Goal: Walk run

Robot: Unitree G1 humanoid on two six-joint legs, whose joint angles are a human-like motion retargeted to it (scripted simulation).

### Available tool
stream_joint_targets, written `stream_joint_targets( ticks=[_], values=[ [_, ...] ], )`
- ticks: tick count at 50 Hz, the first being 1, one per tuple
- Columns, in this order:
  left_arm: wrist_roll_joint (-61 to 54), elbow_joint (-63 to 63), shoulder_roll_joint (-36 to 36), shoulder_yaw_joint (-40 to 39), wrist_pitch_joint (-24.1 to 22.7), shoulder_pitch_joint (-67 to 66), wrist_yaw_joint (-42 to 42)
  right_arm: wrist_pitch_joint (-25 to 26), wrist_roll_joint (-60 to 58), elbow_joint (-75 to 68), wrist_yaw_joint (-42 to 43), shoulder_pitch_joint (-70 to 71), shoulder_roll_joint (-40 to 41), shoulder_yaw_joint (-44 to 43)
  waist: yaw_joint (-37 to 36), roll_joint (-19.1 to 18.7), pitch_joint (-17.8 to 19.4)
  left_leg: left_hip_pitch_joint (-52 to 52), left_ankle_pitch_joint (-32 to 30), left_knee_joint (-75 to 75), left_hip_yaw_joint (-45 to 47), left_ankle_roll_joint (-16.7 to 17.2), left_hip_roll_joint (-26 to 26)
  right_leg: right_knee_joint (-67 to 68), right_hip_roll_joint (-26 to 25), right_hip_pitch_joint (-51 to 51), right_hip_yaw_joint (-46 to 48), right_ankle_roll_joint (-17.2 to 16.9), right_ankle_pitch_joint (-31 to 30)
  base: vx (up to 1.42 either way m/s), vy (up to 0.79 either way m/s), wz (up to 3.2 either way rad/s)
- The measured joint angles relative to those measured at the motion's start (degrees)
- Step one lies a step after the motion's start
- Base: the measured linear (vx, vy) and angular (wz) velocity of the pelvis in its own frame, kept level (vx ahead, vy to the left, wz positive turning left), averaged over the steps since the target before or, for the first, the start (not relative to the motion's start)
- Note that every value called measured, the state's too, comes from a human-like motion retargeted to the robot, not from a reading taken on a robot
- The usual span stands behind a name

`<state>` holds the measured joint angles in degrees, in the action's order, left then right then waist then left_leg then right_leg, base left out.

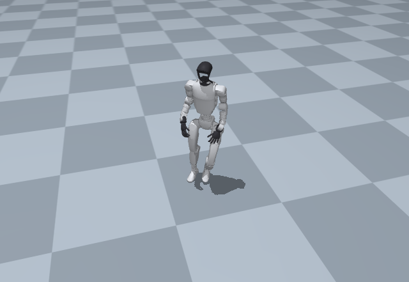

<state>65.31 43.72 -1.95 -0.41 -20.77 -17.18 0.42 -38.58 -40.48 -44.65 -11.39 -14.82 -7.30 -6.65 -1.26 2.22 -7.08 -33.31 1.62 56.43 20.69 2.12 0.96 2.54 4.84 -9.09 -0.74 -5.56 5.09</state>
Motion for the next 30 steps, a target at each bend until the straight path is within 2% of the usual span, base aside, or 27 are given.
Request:
stream_joint_targets(
  ticks=[2, 5, 8, 10, 13, 15, 17, 18, 20, 22, 23, 24, 25, 27, 28, 29, 30],
  values=[
    [0.9, -1.6, -1.1, 0.3, -0.2, 0.1, -3.2, -0.6, -1.0, 1.7, 1.5, -0.3, -1.1, 1.1, -2.5, 0.3, 0.4, -6.7, 3.7, -2.3, 0.6, -2.7, -2.6, -1.2, -1.5, 1.8, 1.8, 1.0, 1.8, 0.71, -0.07, 1.11],
    [2.2, -4.0, -2.0, -0.4, -1.1, 0.2, -6.7, -1.6, -1.9, 2.4, 3.7, -0.4, -2.4, 2.1, -6.2, 1.1, 1.1, -15.1, 9.3, -7.7, 5.1, -9.9, -8.7, -2.0, -3.7, 4.2, 3.6, 2.6, 5.2, 0.85, -0.06, 1.08],
    [2.4, -5.6, -1.9, -1.2, -3.3, 0.5, -8.1, -1.7, -2.2, 0.6, 2.7, 0.4, -3.1, 2.1, -9.8, 2.0, 2.1, -21.8, 13.4, -15.1, 5.8, -14.2, -9.6, -2.7, -5.8, 6.6, 5.8, 3.6, 6.8, 0.89, 0.01, 0.64],
    [1.1, -6.2, -1.6, -1.7, -5.0, 0.3, -7.5, -1.4, -2.5, -0.4, 1.4, 1.2, -3.5, 2.5, -11.7, 3.1, 2.7, -24.9, 15.4, -18.2, 6.5, -16.2, -10.3, -2.6, -6.3, 7.9, 6.6, 3.7, 5.8, 1.00, 0.06, 0.19],
    [-1.6, -6.1, -0.6, -2.3, -7.2, -0.8, -7.1, -1.0, -4.5, -1.0, 1.6, 2.2, -3.5, 3.9, -13.7, 7.3, 4.0, -26.1, 15.0, -19.0, 6.1, -15.0, -9.3, -0.5, -3.9, 9.6, 6.1, 0.0, -1.7, 1.34, 0.16, 0.10],
    [-2.7, -5.2, 0.1, -2.5, -7.9, -1.2, -7.5, -0.8, -6.8, -1.6, 2.3, 2.7, -2.7, 4.4, -13.6, 9.6, 4.0, -24.0, 15.6, -18.5, 7.5, -13.9, -8.4, 1.9, -2.2, 10.2, 7.5, -3.5, -11.4, 1.43, 0.20, 0.51],
    [-4.4, -4.3, 0.8, -2.1, -6.3, -0.8, -8.9, -0.1, -8.7, -1.9, 3.8, 2.2, -1.4, 4.6, -11.9, 9.9, 2.9, -20.6, 22.0, -17.7, 8.7, -12.6, -7.3, 6.2, -1.8, 9.5, 8.6, -5.7, -25.2, 1.46, 0.16, 1.04],
    [-5.5, -4.3, 0.7, -1.9, -4.9, -0.4, -9.4, 0.4, -9.1, -1.5, 4.7, 1.4, -0.7, 5.2, -10.5, 9.3, 2.8, -19.9, 22.7, -17.1, 5.6, -11.8, -6.3, 10.0, -2.7, 8.7, 5.9, -6.7, -32.0, 1.69, 0.13, 1.89],
    [-7.3, -4.3, -0.1, -0.7, -1.4, 0.2, -11.5, 0.7, -8.0, 0.1, 6.9, -1.3, 0.0, 7.2, -3.9, 8.4, 4.5, -17.0, 26.1, -13.9, -1.1, -12.6, 0.9, 34.0, -4.3, 2.2, 3.2, -6.1, -35.1, 1.63, -0.03, 3.18],
    [-6.3, -4.9, -2.7, 1.1, 0.5, 2.4, -12.3, -1.0, -7.1, 1.6, 8.6, -1.2, 1.3, 7.4, 1.8, 3.1, 4.8, -13.8, 29.3, -13.0, -8.9, -11.2, 2.1, 44.3, -14.1, -4.4, 0.5, -9.0, -34.0, 1.53, -0.31, 2.89],
    [-5.2, -5.4, -4.4, 1.8, 1.0, 3.6, -11.4, -1.5, -7.3, 2.4, 9.5, -0.8, 2.0, 6.6, 3.1, -0.4, 4.9, -13.3, 30.4, -12.3, -12.8, -10.0, -0.1, 46.9, -18.0, -8.3, 1.0, -9.1, -30.7, 1.56, -0.38, 1.44],
    [-4.6, -5.8, -5.6, 2.5, 1.7, 4.4, -10.1, -1.2, -7.9, 3.5, 10.8, -1.0, 2.5, 5.8, 3.5, -2.7, 5.3, -11.8, 32.0, -11.9, -14.4, -9.4, -1.8, 50.7, -19.1, -12.8, 1.8, -7.8, -26.7, 1.45, -0.30, 0.59],
    [-4.1, -6.1, -6.4, 3.3, 2.4, 5.2, -8.6, -0.6, -8.5, 4.9, 12.3, -1.3, 2.9, 4.9, 3.6, -4.6, 5.7, -9.9, 33.8, -11.5, -14.9, -9.1, -3.1, 55.2, -18.8, -17.6, 2.7, -5.6, -22.3, 1.45, -0.18, 0.38],
    [-4.1, -5.9, -7.3, 4.7, 1.3, 5.3, -5.6, -0.2, -8.6, 7.9, 14.1, -3.2, 4.3, 2.2, 4.7, -6.4, 5.9, -2.9, 35.7, -15.7, -14.1, -9.0, -2.8, 59.8, -13.4, -27.4, 6.2, 3.9, -13.9, 1.63, -0.15, 0.71],
    [-4.7, -5.6, -7.7, 5.1, 0.3, 5.0, -4.6, -0.9, -7.6, 9.3, 14.2, -4.5, 4.8, 0.5, 6.0, -7.0, 5.8, 1.4, 35.6, -19.1, -14.0, -8.9, -1.6, 59.9, -9.9, -31.6, 7.2, 6.7, -10.2, 1.79, -0.16, 1.29],
    [-5.2, -5.1, -7.8, 5.2, -0.9, 4.4, -3.8, -1.7, -6.2, 10.6, 14.3, -5.7, 5.2, -0.5, 7.7, -7.7, 5.8, 5.8, 34.4, -22.9, -14.7, -8.7, -0.2, 58.2, -8.0, -35.0, 6.9, 6.7, -7.8, 1.93, -0.20, 1.62],
    [-5.7, -4.4, -7.7, 5.1, -2.1, 3.5, -2.9, -2.5, -4.6, 11.8, 14.4, -6.9, 5.5, -1.3, 9.5, -8.6, 5.9, 10.2, 32.7, -26.7, -15.8, -8.3, 1.4, 55.6, -6.9, -38.1, 5.9, 5.3, -6.1, 2.02, -0.23, 1.77]
  ],
)
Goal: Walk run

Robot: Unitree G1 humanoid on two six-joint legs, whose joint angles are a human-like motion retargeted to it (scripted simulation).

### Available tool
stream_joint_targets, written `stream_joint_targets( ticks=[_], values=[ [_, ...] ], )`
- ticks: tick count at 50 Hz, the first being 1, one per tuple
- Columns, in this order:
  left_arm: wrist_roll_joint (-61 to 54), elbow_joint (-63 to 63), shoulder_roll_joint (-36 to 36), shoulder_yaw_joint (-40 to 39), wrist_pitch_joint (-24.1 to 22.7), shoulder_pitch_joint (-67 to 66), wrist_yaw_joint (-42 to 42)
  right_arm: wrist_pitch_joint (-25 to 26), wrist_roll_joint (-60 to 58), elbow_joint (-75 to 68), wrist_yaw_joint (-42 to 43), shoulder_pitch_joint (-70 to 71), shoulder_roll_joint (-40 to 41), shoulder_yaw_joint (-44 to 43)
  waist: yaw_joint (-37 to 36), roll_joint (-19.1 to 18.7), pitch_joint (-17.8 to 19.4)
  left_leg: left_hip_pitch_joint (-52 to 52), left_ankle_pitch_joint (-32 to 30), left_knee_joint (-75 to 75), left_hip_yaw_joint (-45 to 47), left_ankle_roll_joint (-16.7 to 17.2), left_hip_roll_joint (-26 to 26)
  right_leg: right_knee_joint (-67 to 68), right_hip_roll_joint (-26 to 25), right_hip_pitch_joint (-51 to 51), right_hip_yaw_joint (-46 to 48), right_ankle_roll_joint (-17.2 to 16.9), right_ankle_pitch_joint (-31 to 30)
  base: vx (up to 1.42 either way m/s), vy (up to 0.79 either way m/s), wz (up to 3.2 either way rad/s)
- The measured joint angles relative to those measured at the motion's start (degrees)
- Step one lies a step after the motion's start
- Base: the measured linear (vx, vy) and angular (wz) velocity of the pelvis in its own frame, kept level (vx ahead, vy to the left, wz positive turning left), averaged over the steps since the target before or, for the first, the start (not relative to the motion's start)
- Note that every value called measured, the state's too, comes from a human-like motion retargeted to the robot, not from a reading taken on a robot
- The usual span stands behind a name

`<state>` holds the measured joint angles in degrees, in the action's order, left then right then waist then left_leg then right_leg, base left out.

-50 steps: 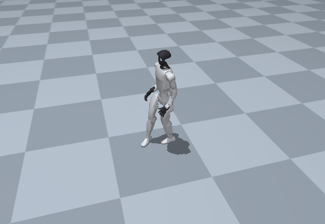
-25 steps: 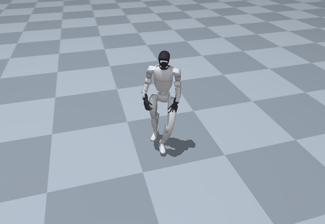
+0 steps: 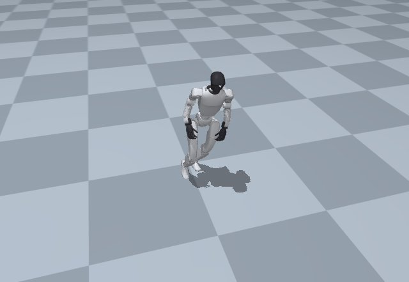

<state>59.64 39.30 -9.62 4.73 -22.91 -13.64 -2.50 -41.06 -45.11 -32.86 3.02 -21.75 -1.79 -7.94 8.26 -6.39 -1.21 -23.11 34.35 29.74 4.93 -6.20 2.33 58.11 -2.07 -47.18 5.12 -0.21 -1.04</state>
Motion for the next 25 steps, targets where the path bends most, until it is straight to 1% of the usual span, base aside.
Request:
stream_joint_targets(
  ticks=[1, 2, 3, 5, 6, 7, 8, 9, 10, 11, 12, 13, 14, 15, 17, 18, 20, 22, 23, 25],
  values=[
    [-0.8, 0.9, 0.4, -0.2, -1.0, -1.0, 0.8, -1.0, 1.7, 1.0, 0.4, -1.2, -0.1, -0.6, 2.1, -1.5, 0.0, 4.7, -5.6, -4.6, -1.1, 2.0, 0.3, -4.2, 0.5, -2.1, -0.3, -2.5, 1.2, 2.07, -0.27, 1.79],
    [-1.6, 1.8, 1.0, -0.4, -1.8, -2.0, 1.4, -2.1, 3.4, 1.8, 0.9, -2.3, -0.2, -1.2, 4.1, -3.2, 0.0, 9.2, -12.5, -8.8, -2.1, 4.3, 0.2, -8.7, 0.9, -3.9, -0.5, -4.7, 2.3, 2.20, -0.34, 1.72],
    [-2.5, 2.8, 1.9, -0.6, -2.2, -3.0, 1.8, -3.3, 5.3, 2.3, 2.0, -3.2, -0.1, -2.0, 6.0, -5.2, 0.1, 13.0, -22.0, -12.1, -2.8, 7.4, -1.0, -14.0, 1.1, -5.2, -0.6, -6.6, 3.4, 2.22, -0.38, 1.47],
    [-4.2, 4.7, 4.0, -1.0, -2.6, -4.8, 1.5, -5.9, 9.9, 2.3, 5.7, -3.6, 0.2, -3.4, 8.4, -7.9, 0.5, 19.6, -44.1, -16.6, -1.9, 13.9, -3.1, -26.1, 1.1, -5.4, -2.3, -10.8, 5.3, 2.01, -0.33, 0.92],
    [-4.3, 5.3, 5.0, -0.7, -2.8, -5.3, 0.8, -7.3, 12.2, 2.0, 8.1, -2.9, 0.1, -3.8, 8.6, -8.6, 1.2, 22.2, -53.5, -17.6, -3.9, 18.3, -2.5, -31.6, 0.7, -4.3, -3.4, -12.3, 6.0, 1.98, -0.30, 0.38],
    [-4.2, 5.9, 5.9, -0.4, -2.8, -5.6, 0.2, -8.5, 14.0, 1.6, 10.2, -1.9, -0.3, -4.2, 8.8, -8.8, 1.8, 24.0, -60.7, -17.1, -4.4, 21.2, -1.4, -35.7, 1.2, -3.4, -4.3, -13.5, 6.8, 2.15, -0.25, 0.16],
    [-3.7, 6.3, 6.6, 0.1, -2.7, -5.4, -0.5, -9.2, 14.7, 1.0, 11.8, -0.3, -1.3, -4.5, 8.8, -7.8, 2.5, 24.4, -63.4, -13.6, -1.6, 21.2, 0.7, -37.4, 3.6, -2.7, -4.7, -14.4, 8.0, 2.10, -0.32, 0.16],
    [-2.6, 6.5, 6.8, 0.5, -2.1, -5.2, -0.9, -9.2, 14.3, 0.4, 12.7, 1.2, -2.1, -4.4, 8.8, -6.7, 3.3, 24.7, -64.4, -9.3, -1.7, 21.2, 2.0, -38.2, 4.9, -0.7, -3.3, -11.1, 6.6, 1.99, -0.49, 0.15],
    [-1.2, 6.7, 6.7, 0.9, -1.3, -5.0, -1.3, -8.7, 13.3, -0.2, 13.2, 2.7, -2.8, -4.2, 8.8, -5.4, 4.1, 25.0, -64.4, -4.6, -3.3, 21.2, 3.0, -38.7, 5.7, 1.8, -1.0, -5.8, 3.8, 1.78, -0.65, -0.61],
    [0.6, 6.7, 6.8, 0.1, -0.2, -4.7, -0.9, -7.9, 11.6, -0.8, 12.6, 4.4, -3.7, -3.2, 6.5, -3.6, 3.8, 22.9, -64.1, -0.3, -3.9, 21.2, 6.9, -35.3, 3.1, 2.9, -0.8, 4.8, 8.1, 1.79, -0.71, -1.16],
    [2.5, 6.7, 6.8, -0.9, 0.8, -4.9, -0.4, -7.3, 10.2, -1.4, 11.7, 5.7, -4.3, -1.9, 4.9, -1.9, 4.0, 20.6, -62.6, 5.9, -3.2, 20.8, 9.3, -31.9, 1.3, 4.9, -2.8, 10.3, 11.3, 2.10, -0.85, -1.27],
    [4.2, 6.6, 6.6, -2.4, 1.8, -6.0, 0.6, -6.9, 9.4, -2.2, 10.5, 6.5, -4.5, 0.1, 4.7, -0.4, 5.1, 17.6, -58.9, 16.2, 0.2, 19.4, 8.6, -28.6, 1.3, 8.9, -9.4, 5.6, 12.3, 2.32, -0.88, -0.19],
    [5.3, 6.3, 6.8, -3.5, 2.8, -6.2, 1.1, -6.8, 9.7, -3.9, 8.6, 8.9, -4.7, 0.1, 4.4, -1.9, 6.2, 11.7, -53.5, 27.9, 0.3, 17.1, 5.2, -25.7, 0.4, 10.9, -8.9, 4.9, 14.8, 2.34, -0.76, 0.91],
    [6.1, 5.9, 7.3, -4.3, 3.6, -5.8, 1.4, -6.9, 10.6, -6.0, 6.3, 12.3, -5.0, -0.7, 4.0, -4.8, 7.3, 4.2, -47.3, 40.3, -1.3, 14.3, 0.3, -22.9, -1.0, 11.9, -4.7, 6.1, 17.9, 2.29, -0.56, 0.39],
    [4.6, 3.5, 10.1, -7.9, 3.6, -7.5, 1.8, -8.4, 14.3, -8.3, 0.0, 15.2, -7.7, 0.4, -2.8, -1.3, 4.7, -6.7, -39.2, 46.4, 4.2, 9.3, -1.7, -26.3, -3.5, 19.8, -8.5, 9.0, 20.3, 2.25, -0.52, -1.20],
    [3.6, 1.7, 11.6, -9.6, 2.9, -8.2, 1.4, -8.0, 17.2, -8.0, -1.9, 16.4, -8.7, 2.7, -6.8, -0.6, 4.4, -12.0, -35.8, 47.1, 6.3, 7.0, -4.4, -28.2, -6.0, 23.3, -9.4, 10.5, 19.7, 2.24, -0.45, -1.72],
    [2.2, -1.5, 14.0, -12.4, 0.1, -9.7, -0.6, -6.8, 21.0, -5.9, -4.4, 17.1, -11.3, 4.9, -14.2, 1.6, 3.2, -21.9, -30.8, 43.8, 7.9, 4.2, -6.9, -35.4, -9.2, 32.4, -12.2, 11.0, 14.5, 2.58, -0.36, -1.43],
    [1.1, -3.3, 14.2, -13.2, -3.1, -10.5, -2.6, -5.4, 21.1, -3.6, -5.4, 15.8, -12.7, 4.8, -20.0, 6.2, 2.1, -29.0, -28.2, 34.2, 10.9, 2.3, -7.7, -42.6, -7.0, 40.5, -11.8, 6.0, -0.3, 2.50, -0.30, -0.79],
    [0.7, -3.9, 14.0, -13.1, -4.4, -10.6, -3.5, -4.8, 20.4, -2.7, -5.8, 14.8, -12.9, 4.1, -22.3, 8.8, 1.8, -31.7, -27.5, 27.8, 13.2, 0.8, -7.5, -45.3, -4.9, 43.9, -11.1, 2.2, -10.4, 2.64, -0.25, -0.37],
    [-0.3, -4.3, 12.6, -11.7, -6.5, -10.4, -4.7, -3.4, 18.7, -1.3, -6.2, 11.8, -12.4, 2.7, -26.0, 13.8, 1.6, -33.8, -25.2, 11.7, 17.8, -0.9, -6.6, -46.8, -0.7, 49.3, -11.9, -8.3, -29.0, 2.38, -0.28, 0.03]
  ],
)
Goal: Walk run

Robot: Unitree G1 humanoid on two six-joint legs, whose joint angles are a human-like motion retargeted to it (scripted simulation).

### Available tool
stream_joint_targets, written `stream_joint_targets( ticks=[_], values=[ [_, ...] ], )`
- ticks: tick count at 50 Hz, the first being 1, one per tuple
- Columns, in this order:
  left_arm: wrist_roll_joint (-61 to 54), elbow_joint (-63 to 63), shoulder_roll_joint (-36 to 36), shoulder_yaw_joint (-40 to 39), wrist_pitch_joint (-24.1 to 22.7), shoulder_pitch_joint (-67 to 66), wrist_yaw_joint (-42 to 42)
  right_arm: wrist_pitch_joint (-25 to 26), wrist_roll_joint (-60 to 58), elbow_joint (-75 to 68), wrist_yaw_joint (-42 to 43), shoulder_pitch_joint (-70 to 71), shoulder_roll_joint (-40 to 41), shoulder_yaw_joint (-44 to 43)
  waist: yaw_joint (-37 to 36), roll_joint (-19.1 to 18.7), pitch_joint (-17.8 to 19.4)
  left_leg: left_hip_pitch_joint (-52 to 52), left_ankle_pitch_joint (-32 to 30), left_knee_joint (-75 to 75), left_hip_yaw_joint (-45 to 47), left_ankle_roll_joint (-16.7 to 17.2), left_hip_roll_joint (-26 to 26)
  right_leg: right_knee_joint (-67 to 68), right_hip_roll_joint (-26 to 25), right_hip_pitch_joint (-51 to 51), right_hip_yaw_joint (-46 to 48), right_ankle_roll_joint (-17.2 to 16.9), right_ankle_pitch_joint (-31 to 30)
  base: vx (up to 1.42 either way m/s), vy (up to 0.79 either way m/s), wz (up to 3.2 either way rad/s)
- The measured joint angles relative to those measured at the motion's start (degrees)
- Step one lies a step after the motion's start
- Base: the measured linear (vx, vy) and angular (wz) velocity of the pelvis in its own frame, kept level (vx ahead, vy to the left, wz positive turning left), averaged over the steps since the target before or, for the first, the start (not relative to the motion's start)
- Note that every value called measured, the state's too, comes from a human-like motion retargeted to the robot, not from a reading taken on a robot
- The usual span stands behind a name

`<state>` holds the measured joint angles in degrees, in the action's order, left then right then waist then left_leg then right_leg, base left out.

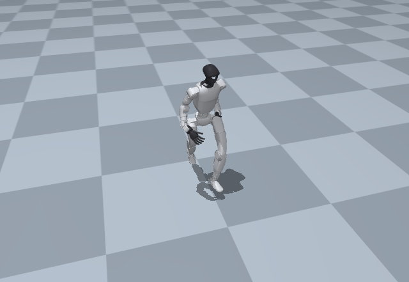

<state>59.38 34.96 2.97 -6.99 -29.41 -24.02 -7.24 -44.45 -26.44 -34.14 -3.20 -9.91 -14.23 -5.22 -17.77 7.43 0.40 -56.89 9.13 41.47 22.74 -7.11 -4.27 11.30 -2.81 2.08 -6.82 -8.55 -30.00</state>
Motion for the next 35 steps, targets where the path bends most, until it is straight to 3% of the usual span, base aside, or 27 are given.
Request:
stream_joint_targets(
  ticks=[2, 3, 4, 5, 6, 7, 8, 10, 13, 15, 17, 18, 20, 22, 23, 25, 27, 28, 29, 30, 32, 33, 35],
  values=[
    [-0.7, -0.4, -2.7, 1.3, -0.6, 2.1, 0.3, 1.6, -2.6, 0.8, 1.1, -3.1, 2.4, -1.0, -2.1, 2.4, 1.5, 0.9, 4.0, -11.2, -2.8, 3.4, 2.9, 16.2, 4.6, -0.5, 10.8, -6.5, 0.0, 2.33, -0.60, 0.49],
    [-0.4, -0.7, -4.1, 1.4, -0.2, 4.0, 0.5, 2.5, -4.4, 0.6, 2.1, -4.0, 4.1, -1.3, -2.3, 2.5, 1.8, 1.2, 5.3, -14.4, -5.3, 6.8, 3.4, 23.9, 3.9, -0.9, 14.0, -6.5, 0.0, 2.65, -0.83, 1.12],
    [0.2, -1.1, -5.3, 1.4, 0.8, 5.8, 0.2, 3.4, -6.1, 0.0, 2.9, -4.6, 5.8, -1.1, -0.8, 2.7, 2.3, 3.1, 5.4, -15.8, -6.5, 7.2, 4.9, 29.0, -0.7, -0.5, 10.6, -6.5, 0.0, 2.96, -0.87, 1.75],
    [1.0, -1.4, -6.5, 1.5, 2.2, 7.5, -0.4, 4.2, -7.9, -0.8, 3.6, -5.0, 7.5, -0.8, 1.6, 3.0, 3.0, 5.6, 4.8, -16.3, -7.1, 6.1, 6.7, 32.9, -7.2, 0.2, 4.0, -6.5, 0.0, 2.78, -0.80, 2.12],
    [1.7, -1.8, -7.5, 1.3, 3.2, 9.0, -1.7, 4.5, -9.5, -1.8, 3.4, -5.3, 9.2, 0.2, 4.6, 2.9, 2.8, 7.6, 3.7, -12.4, -6.2, -1.4, 7.6, 35.2, -10.8, -0.9, 4.8, -6.5, 0.0, 2.63, -0.80, 2.05],
    [2.6, -1.8, -8.5, 1.4, 4.0, 10.0, -3.1, 4.9, -11.4, -3.0, 2.8, -6.0, 11.1, 1.3, 7.5, 2.3, 2.4, 9.4, 4.0, -8.3, -9.0, -5.7, 8.9, 37.7, -14.5, -2.5, 6.1, -6.4, 0.0, 2.84, -0.78, 1.61],
    [3.8, -1.0, -9.4, 1.9, 4.5, 9.9, -4.8, 5.6, -13.9, -4.7, 1.6, -7.6, 13.4, 2.6, 10.2, 0.8, 1.4, 11.1, 7.4, -3.5, -19.1, -3.5, 10.9, 40.6, -18.4, -4.8, 8.1, -6.4, 0.0, 3.14, -0.69, 1.17],
    [5.8, 3.2, -10.3, 2.2, 4.7, 10.1, -5.5, 7.7, -16.6, -8.1, -1.7, -10.9, 15.5, 4.9, 14.9, -2.2, -0.7, 14.9, 15.4, 4.0, -22.3, -3.1, 8.0, 51.3, -23.3, -15.1, 7.9, -6.0, 5.2, 2.76, -0.49, 0.40],
    [2.2, 7.6, -9.3, 5.1, 5.2, 9.8, 4.1, 7.9, -15.2, -5.6, -11.1, -14.4, 12.7, 6.0, 19.8, -7.2, -4.5, 29.2, 20.4, -2.3, -18.9, -1.4, 5.0, 53.8, -12.7, -29.6, 11.6, 7.1, 15.5, 2.17, -0.25, -0.58],
    [1.1, 8.3, -9.1, 8.5, 5.9, 7.8, 5.1, 5.8, -13.4, -2.2, -8.2, -17.1, 11.8, 3.5, 24.7, -10.0, -6.0, 39.9, 13.0, -11.0, -18.4, 1.5, 5.9, 47.4, -7.9, -37.8, 11.2, 7.8, 18.0, 2.97, -0.61, 0.41],
    [3.3, 9.3, -8.7, 8.9, 4.4, 5.9, 3.6, 0.9, -6.9, 0.3, -3.5, -18.6, 11.3, 1.3, 28.9, -12.9, -7.7, 49.5, -7.1, -21.3, -18.0, 8.5, 5.9, 34.5, -3.6, -42.9, 9.9, 5.3, 19.0, 2.42, -0.44, 0.56],
    [5.2, 10.2, -8.3, 8.9, 3.4, 5.2, 2.8, -1.9, -3.0, 1.3, -2.3, -19.2, 11.3, -0.2, 30.9, -14.6, -8.7, 53.5, -20.6, -25.8, -18.4, 12.0, 5.2, 27.0, -1.4, -44.9, 10.7, 4.6, 19.8, 2.38, -0.40, 0.52],
    [8.1, 11.3, -8.2, 9.6, 2.3, 3.4, 1.4, -5.5, 2.0, 3.2, 0.2, -20.2, 11.0, -2.2, 34.0, -17.9, -8.3, 58.9, -39.1, -26.5, -20.4, 22.1, 3.5, 11.7, 0.1, -45.0, 10.3, 2.6, 23.0, 2.48, -0.42, 0.29],
    [9.3, 11.9, -8.0, 11.0, 2.5, 2.8, -1.0, -6.3, 1.4, 4.7, 3.4, -19.1, 9.1, -3.7, 36.0, -19.1, -6.5, 59.9, -39.1, -16.5, -17.9, 22.1, 3.8, -0.3, 1.4, -43.2, 4.3, -1.1, 29.9, 2.38, -0.42, -0.03],
    [9.2, 12.2, -7.9, 11.4, 2.6, 2.7, -2.0, -6.2, -1.1, 5.4, 4.9, -18.4, 8.4, -4.3, 36.9, -19.3, -5.6, 61.3, -39.1, -13.9, -22.9, 22.1, 5.3, -5.4, 1.6, -41.1, 3.0, -2.7, 32.9, 2.58, -0.79, -0.10],
    [8.9, 12.3, -7.7, 10.5, 2.0, 3.4, -2.6, -4.6, -7.5, 6.8, 8.4, -16.2, 7.1, -4.9, 38.1, -17.5, -3.5, 62.9, -39.1, -6.7, -26.4, 22.1, 10.7, -7.9, 3.4, -37.7, 3.0, -1.7, 35.4, 2.70, -0.97, 0.03],
    [8.1, 12.1, -7.9, 8.6, 1.4, 4.2, -1.6, -2.3, -13.0, 6.9, 11.0, -13.5, 6.9, -3.9, 40.1, -14.0, -2.0, 62.2, -38.6, 2.6, -22.6, 20.6, 12.0, -0.9, 4.0, -35.7, 2.0, 6.6, 23.2, 2.15, -0.79, 0.05],
    [8.0, 12.2, -7.9, 6.9, 1.2, 4.3, -1.1, -1.4, -14.4, 6.2, 11.5, -12.3, 6.9, -2.5, 38.7, -13.9, -2.0, 59.0, -37.0, 9.3, -18.8, 17.9, 11.5, 5.1, 2.2, -35.6, 1.6, 14.0, 24.8, 2.48, -0.90, -0.92],
    [9.2, 13.2, -7.3, 5.4, 1.6, 3.9, -0.5, -0.5, -14.4, 4.5, 11.4, -11.9, 7.2, -0.7, 36.8, -14.8, -2.3, 55.5, -32.9, 17.6, -15.5, 13.8, 9.1, 10.8, -0.7, -34.7, -0.1, 17.2, 29.2, 2.91, -1.01, -1.25],
    [11.0, 14.6, -6.5, 4.1, 2.2, 3.2, 0.2, 0.4, -13.8, 2.5, 10.9, -11.9, 7.7, 1.3, 34.5, -16.3, -2.7, 51.8, -27.6, 26.7, -12.4, 8.9, 5.7, 16.4, -3.9, -33.2, -2.4, 18.2, 34.9, 2.70, -0.75, -0.58],
    [13.6, 15.6, -5.9, 5.7, 2.9, 4.6, 4.8, -0.8, -5.9, -3.5, -1.5, -10.1, 7.7, -3.9, 25.9, -17.9, -7.3, 35.5, -17.7, 38.9, -19.4, 8.8, 8.2, 18.1, -7.1, -29.7, 0.1, 20.6, 39.6, 2.68, -0.51, -0.65],
    [13.9, 14.3, -5.4, 4.8, 3.0, 5.0, 6.7, 1.7, -2.6, -4.6, -5.6, -10.1, 7.1, -1.4, 21.2, -14.9, -8.5, 30.2, -14.4, 38.2, -16.1, 7.6, 9.2, 16.2, -8.1, -25.6, -2.5, 22.2, 39.1, 3.20, -0.64, -1.47],
    [13.4, 9.8, -6.0, 3.4, 1.6, 4.3, 4.9, 6.0, 0.3, -4.1, -11.0, -11.2, 6.0, 2.0, 15.2, -11.3, -10.6, 21.3, -9.5, 31.9, -12.6, 3.9, 5.0, 9.1, -9.9, -15.9, -4.7, 22.2, 33.0, 2.86, -0.63, -0.84]
  ],
)
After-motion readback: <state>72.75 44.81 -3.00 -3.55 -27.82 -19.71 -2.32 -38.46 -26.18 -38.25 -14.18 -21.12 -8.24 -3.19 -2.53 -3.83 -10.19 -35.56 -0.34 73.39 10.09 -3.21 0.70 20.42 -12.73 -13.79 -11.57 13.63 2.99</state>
